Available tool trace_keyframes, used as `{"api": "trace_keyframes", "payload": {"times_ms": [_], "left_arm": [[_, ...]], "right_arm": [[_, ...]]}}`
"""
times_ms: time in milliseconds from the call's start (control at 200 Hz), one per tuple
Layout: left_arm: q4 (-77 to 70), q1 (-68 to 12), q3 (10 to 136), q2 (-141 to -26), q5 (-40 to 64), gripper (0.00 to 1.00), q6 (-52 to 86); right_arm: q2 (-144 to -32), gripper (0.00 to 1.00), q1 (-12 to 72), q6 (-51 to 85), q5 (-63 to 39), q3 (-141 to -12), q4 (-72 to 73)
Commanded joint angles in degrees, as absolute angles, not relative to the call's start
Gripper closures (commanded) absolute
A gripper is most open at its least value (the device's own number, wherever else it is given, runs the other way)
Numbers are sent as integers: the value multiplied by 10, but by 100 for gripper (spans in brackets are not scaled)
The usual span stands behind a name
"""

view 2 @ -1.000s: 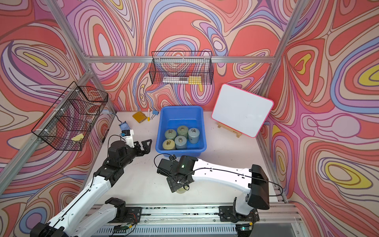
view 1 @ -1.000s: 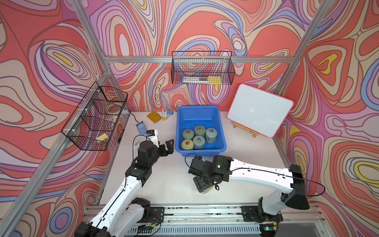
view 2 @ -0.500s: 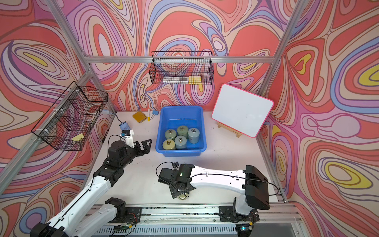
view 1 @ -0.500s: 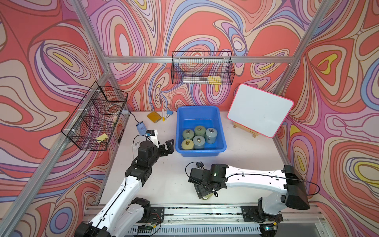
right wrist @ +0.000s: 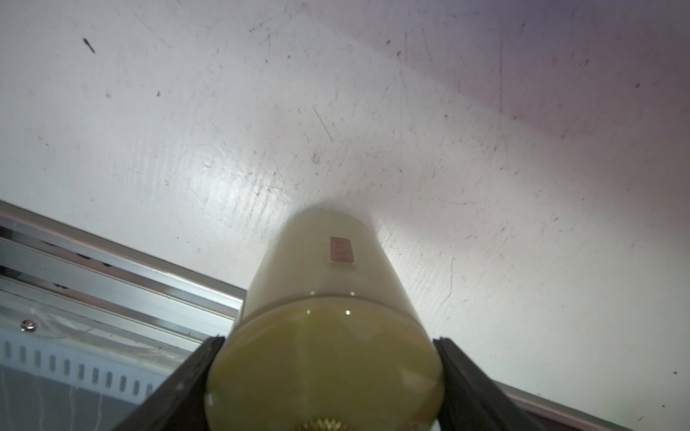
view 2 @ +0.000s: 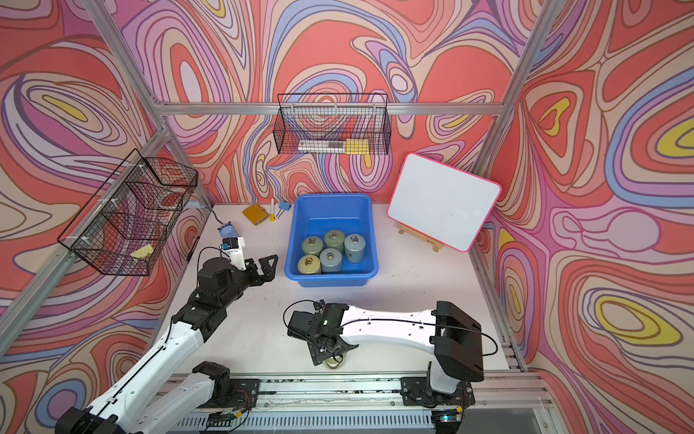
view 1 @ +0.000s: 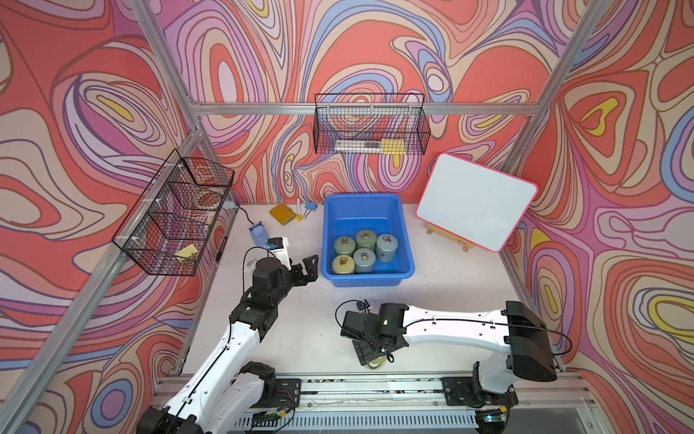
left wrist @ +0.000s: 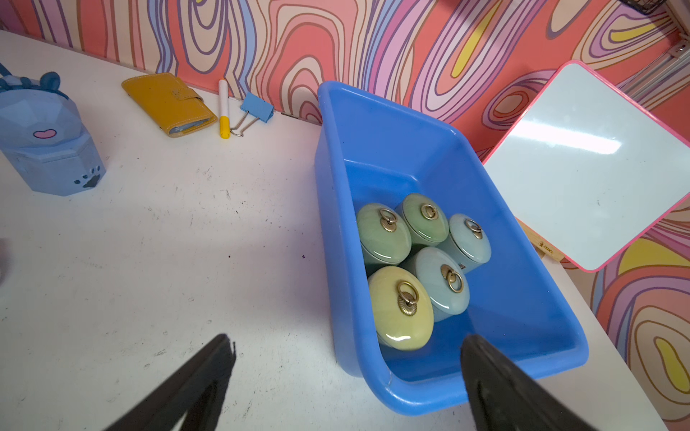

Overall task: Take the tea canister out of the basket
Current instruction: Place the tea canister at the center of the board.

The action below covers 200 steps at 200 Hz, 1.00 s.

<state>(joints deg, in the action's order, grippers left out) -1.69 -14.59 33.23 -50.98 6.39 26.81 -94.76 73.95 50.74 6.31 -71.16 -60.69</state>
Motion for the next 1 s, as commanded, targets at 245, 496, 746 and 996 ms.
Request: {"api": "trace_keyframes", "payload": {"times_ms": [245,496,746,996], "left_arm": [[-15,-147,327,-496,59,1,267],[-15,-148,326,-496,58,1,267],[-13,-148,328,-494,58,1,267],[-8,-147,328,-487,57,1,266]], "right_arm": [[-951,22,743,519,64,-710,-599],[-952,13,743,516,59,-715,-600],[-943,2,743,513,60,-722,-598],[-913,2,739,490,84,-763,-622]]}}
